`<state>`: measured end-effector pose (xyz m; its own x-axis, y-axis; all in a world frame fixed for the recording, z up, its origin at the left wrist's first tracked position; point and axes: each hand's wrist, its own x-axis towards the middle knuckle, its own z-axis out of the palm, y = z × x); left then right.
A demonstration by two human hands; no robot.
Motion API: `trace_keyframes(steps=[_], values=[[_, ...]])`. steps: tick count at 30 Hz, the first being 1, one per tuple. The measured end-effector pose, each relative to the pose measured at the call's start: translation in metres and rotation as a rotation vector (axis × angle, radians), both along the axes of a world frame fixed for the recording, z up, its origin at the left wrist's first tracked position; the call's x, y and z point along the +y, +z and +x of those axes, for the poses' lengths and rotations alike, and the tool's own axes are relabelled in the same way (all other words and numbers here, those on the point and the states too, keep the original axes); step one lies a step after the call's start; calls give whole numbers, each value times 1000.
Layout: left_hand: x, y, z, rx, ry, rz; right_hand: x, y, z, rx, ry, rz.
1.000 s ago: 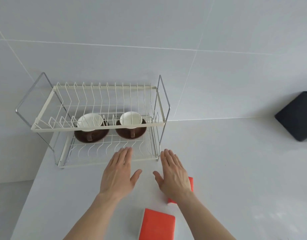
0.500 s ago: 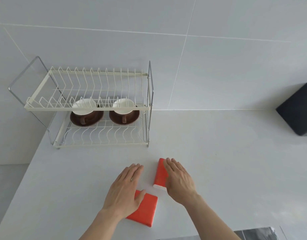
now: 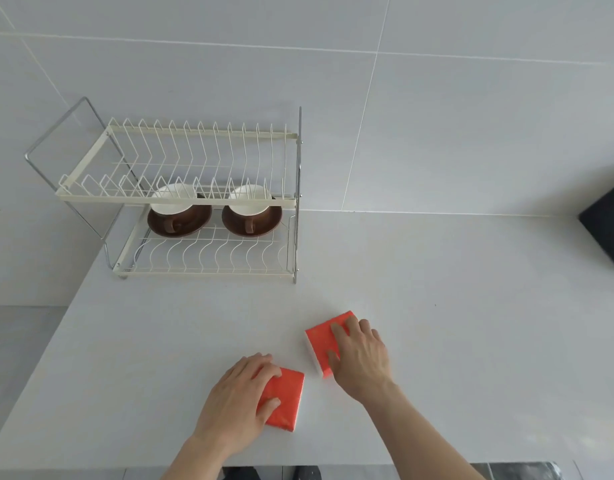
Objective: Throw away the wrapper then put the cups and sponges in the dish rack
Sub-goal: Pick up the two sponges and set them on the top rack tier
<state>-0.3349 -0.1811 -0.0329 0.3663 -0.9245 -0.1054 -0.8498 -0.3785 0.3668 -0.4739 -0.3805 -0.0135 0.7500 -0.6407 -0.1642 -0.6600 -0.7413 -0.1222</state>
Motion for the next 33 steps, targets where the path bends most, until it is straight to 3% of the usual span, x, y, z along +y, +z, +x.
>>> trace_keyframes(steps=[6,13,33], values=[[-12,4,-4,-23,96,-2,-4,-7,-13,-86,62,10],[-15,6,1,8,-39,62,-21,-14,-13,6,252,77],[-39,4,21,-110,-16,144,-16,-26,2,-34,188,62]])
